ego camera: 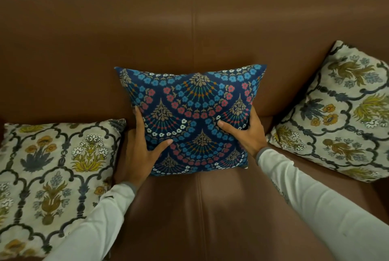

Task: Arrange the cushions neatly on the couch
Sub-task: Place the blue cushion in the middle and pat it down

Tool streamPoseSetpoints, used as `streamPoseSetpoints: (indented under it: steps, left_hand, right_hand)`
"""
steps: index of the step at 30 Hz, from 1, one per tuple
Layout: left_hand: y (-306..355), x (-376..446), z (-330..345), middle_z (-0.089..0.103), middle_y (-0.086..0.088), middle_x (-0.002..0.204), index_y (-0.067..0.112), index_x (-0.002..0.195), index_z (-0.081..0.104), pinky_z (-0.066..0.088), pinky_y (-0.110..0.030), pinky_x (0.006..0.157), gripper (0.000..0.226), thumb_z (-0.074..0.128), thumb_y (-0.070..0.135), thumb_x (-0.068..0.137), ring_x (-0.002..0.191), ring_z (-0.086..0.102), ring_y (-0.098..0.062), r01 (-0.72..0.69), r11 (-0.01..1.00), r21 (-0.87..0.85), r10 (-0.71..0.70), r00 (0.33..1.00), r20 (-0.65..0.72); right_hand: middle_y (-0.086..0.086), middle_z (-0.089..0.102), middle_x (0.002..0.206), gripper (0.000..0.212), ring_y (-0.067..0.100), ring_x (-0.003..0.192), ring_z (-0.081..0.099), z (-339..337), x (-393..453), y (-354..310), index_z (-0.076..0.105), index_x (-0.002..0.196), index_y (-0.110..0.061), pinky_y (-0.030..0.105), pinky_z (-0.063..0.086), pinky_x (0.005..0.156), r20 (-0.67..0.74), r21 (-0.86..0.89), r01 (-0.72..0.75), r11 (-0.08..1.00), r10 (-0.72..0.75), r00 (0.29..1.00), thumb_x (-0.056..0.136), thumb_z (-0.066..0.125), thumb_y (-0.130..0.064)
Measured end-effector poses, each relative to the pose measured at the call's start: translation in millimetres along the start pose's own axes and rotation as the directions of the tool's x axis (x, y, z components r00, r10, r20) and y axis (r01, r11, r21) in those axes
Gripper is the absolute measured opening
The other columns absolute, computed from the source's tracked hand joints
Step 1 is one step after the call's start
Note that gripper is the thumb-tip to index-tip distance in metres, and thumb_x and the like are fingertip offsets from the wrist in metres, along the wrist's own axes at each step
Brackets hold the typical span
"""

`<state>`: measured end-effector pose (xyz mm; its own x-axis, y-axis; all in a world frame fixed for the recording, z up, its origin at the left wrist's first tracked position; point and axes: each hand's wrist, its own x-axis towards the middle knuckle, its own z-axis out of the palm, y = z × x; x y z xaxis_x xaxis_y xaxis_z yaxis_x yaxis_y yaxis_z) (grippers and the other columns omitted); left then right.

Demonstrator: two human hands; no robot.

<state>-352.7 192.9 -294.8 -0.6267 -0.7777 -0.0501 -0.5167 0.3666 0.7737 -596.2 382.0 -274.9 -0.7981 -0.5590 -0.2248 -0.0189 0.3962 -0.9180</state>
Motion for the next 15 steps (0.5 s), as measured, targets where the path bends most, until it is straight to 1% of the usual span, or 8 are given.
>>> streamPoseSetpoints:
  steps: [2, 3, 5, 7, 9, 11, 13, 15]
  left_hand:
    - [4, -1, -3, 0.041, -0.021, 0.156, 0.049, 0.168, -0.011, 0.044, -0.056, 0.115, 0.121, 0.075, 0.070, 0.085, 0.142, 0.048, -0.041, 0.015, 0.991, 0.132, -0.015, 1.000, -0.003]
    - [5, -2, -5, 0.038, -0.027, 0.158, 0.041, 0.171, -0.005, 0.042, -0.061, 0.115, 0.119, 0.069, 0.078, 0.086, 0.143, 0.046, -0.047, 0.003, 0.964, 0.264, 0.008, 0.999, -0.039]
    - [5, -4, -13, 0.028, -0.036, 0.166, 0.022, 0.173, 0.009, 0.031, -0.072, 0.117, 0.119, 0.055, 0.087, 0.084, 0.151, 0.035, -0.054, -0.046, 0.842, 0.537, 0.108, 0.990, -0.085]
    - [8, -6, -29, 0.017, -0.037, 0.172, 0.017, 0.173, 0.016, 0.021, -0.075, 0.121, 0.113, 0.045, 0.086, 0.088, 0.159, 0.024, -0.053, -0.118, 0.731, 0.672, 0.205, 0.978, -0.051]
    - [11, -8, -51, 0.012, -0.035, 0.174, 0.019, 0.173, 0.018, 0.016, -0.075, 0.123, 0.104, 0.039, 0.084, 0.094, 0.162, 0.019, -0.051, -0.185, 0.638, 0.748, 0.289, 0.957, -0.010]
    - [10, -8, -74, 0.011, -0.034, 0.175, 0.023, 0.173, 0.020, 0.014, -0.076, 0.124, 0.098, 0.037, 0.082, 0.097, 0.162, 0.018, -0.050, -0.237, 0.573, 0.784, 0.353, 0.935, 0.025]
    - [4, -10, -105, 0.014, -0.032, 0.175, 0.025, 0.172, 0.023, 0.014, -0.076, 0.124, 0.095, 0.040, 0.081, 0.097, 0.162, 0.019, -0.048, -0.245, 0.541, 0.804, 0.388, 0.921, 0.020]
    - [-12, -15, -139, 0.017, -0.031, 0.175, 0.025, 0.171, 0.027, 0.015, -0.076, 0.124, 0.093, 0.041, 0.080, 0.098, 0.162, 0.022, -0.048, -0.203, 0.539, 0.817, 0.385, 0.922, -0.026]
  right_hand:
    - [-0.012, 0.064, 0.151, 0.125, 0.015, 0.139, 0.062, 0, -3, -3, 0.044, 0.160, -0.035, 0.051, 0.052, 0.119, 0.015, -0.088, 0.012, 0.996, -0.011, 1.000, 0.054, 0.086, -0.088]
    - [-0.007, 0.059, 0.156, 0.125, 0.019, 0.144, 0.058, 0, -5, -6, 0.041, 0.161, -0.034, 0.054, 0.048, 0.122, -0.003, -0.170, 0.044, 0.984, -0.045, 0.999, 0.058, 0.083, -0.091]
    - [0.008, 0.039, 0.174, 0.132, 0.033, 0.161, 0.036, 0, -9, -11, 0.028, 0.171, -0.025, 0.060, 0.028, 0.133, -0.052, -0.404, 0.110, 0.908, -0.143, 0.988, 0.068, 0.075, -0.093]
    - [0.022, 0.014, 0.182, 0.136, 0.041, 0.168, 0.016, 1, -15, -27, 0.012, 0.176, -0.014, 0.059, 0.010, 0.136, -0.108, -0.611, 0.122, 0.782, -0.235, 0.966, 0.076, 0.066, -0.090]
    - [0.028, 0.011, 0.181, 0.130, 0.046, 0.168, 0.013, 10, -24, -49, 0.014, 0.176, -0.011, 0.064, 0.010, 0.133, -0.093, -0.725, 0.200, 0.659, -0.381, 0.920, 0.081, 0.057, -0.089]
    - [0.031, 0.014, 0.179, 0.122, 0.049, 0.167, 0.017, 27, -30, -70, 0.022, 0.174, -0.011, 0.068, 0.012, 0.131, -0.016, -0.781, 0.293, 0.551, -0.488, 0.873, 0.085, 0.051, -0.088]
    - [0.031, 0.017, 0.179, 0.117, 0.049, 0.166, 0.018, 57, -37, -93, 0.026, 0.174, -0.012, 0.068, 0.013, 0.131, 0.076, -0.804, 0.382, 0.455, -0.558, 0.826, 0.087, 0.048, -0.088]
    - [0.030, 0.018, 0.179, 0.113, 0.048, 0.167, 0.019, 96, -46, -112, 0.028, 0.174, -0.014, 0.069, 0.014, 0.131, 0.179, -0.787, 0.479, 0.389, -0.599, 0.780, 0.090, 0.047, -0.087]
